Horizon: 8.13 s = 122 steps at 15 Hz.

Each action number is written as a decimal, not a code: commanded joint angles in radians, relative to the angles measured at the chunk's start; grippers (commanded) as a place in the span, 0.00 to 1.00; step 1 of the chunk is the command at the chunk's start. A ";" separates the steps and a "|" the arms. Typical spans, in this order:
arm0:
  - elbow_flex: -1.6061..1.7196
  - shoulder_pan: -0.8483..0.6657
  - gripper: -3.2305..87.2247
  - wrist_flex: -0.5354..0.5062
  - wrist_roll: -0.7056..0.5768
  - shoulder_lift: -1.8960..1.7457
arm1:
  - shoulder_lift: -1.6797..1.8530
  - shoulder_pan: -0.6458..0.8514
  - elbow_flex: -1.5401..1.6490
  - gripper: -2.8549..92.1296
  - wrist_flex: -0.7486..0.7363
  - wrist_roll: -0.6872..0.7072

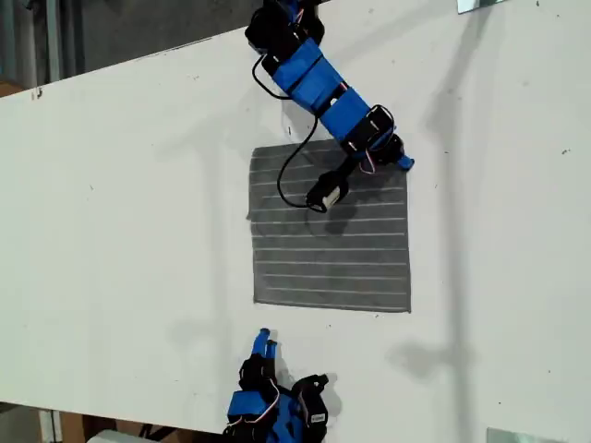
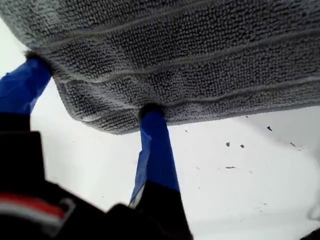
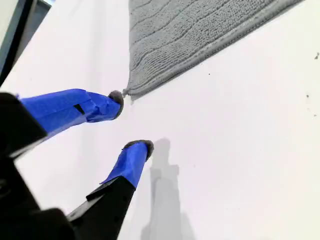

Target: Grasp corners of a square towel and fold twice.

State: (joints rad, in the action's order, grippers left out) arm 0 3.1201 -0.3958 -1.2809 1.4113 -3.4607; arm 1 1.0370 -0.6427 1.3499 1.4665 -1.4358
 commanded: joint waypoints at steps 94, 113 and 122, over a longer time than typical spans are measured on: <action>-1.289 0.379 0.03 0.034 -0.143 1.749 | 0.561 0.655 0.370 0.03 0.067 0.437; -0.951 0.391 0.21 -0.046 -0.037 1.173 | 0.857 0.867 0.825 0.48 -0.149 0.482; -0.336 0.499 0.21 -0.127 0.267 0.225 | 0.543 0.888 0.865 0.26 -0.305 0.423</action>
State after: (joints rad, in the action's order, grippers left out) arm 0 2.7688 0.0828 -1.3806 1.6521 -3.1370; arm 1 1.5723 0.2608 2.1859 1.1566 -0.9741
